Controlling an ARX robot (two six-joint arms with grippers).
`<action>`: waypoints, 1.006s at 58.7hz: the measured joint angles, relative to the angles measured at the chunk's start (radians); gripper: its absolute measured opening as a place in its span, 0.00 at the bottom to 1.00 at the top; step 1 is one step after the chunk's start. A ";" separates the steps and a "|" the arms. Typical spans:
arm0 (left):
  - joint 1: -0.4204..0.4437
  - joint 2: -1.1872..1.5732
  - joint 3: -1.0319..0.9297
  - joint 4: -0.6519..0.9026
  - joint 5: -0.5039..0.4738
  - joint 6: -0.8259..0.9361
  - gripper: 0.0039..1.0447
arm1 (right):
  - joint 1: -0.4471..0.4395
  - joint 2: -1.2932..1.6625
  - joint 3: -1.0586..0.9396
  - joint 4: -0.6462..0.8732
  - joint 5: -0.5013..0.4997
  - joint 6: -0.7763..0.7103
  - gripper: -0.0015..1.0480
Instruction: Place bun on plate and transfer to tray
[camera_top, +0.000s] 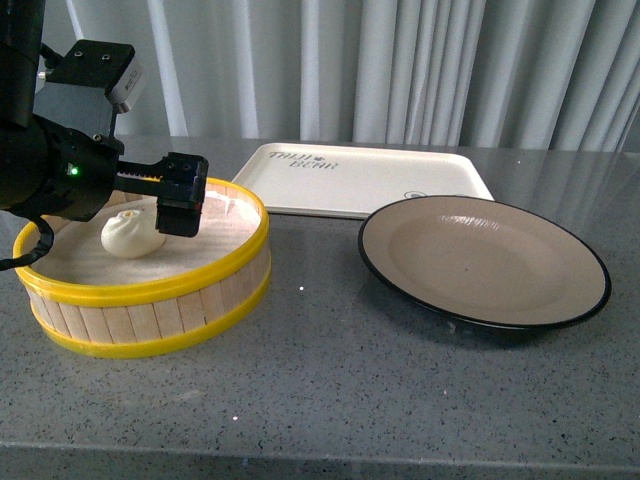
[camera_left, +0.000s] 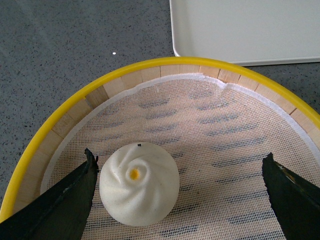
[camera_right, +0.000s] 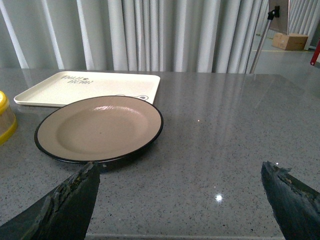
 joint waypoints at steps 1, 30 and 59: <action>0.000 0.000 0.000 -0.001 0.000 0.000 0.94 | 0.000 0.000 0.000 0.000 0.000 0.000 0.92; 0.029 0.023 0.029 -0.034 -0.037 -0.040 0.94 | 0.000 0.000 0.000 0.000 0.000 0.000 0.92; 0.038 0.049 0.047 -0.047 -0.042 -0.061 0.94 | 0.000 0.000 0.000 0.000 0.000 0.000 0.92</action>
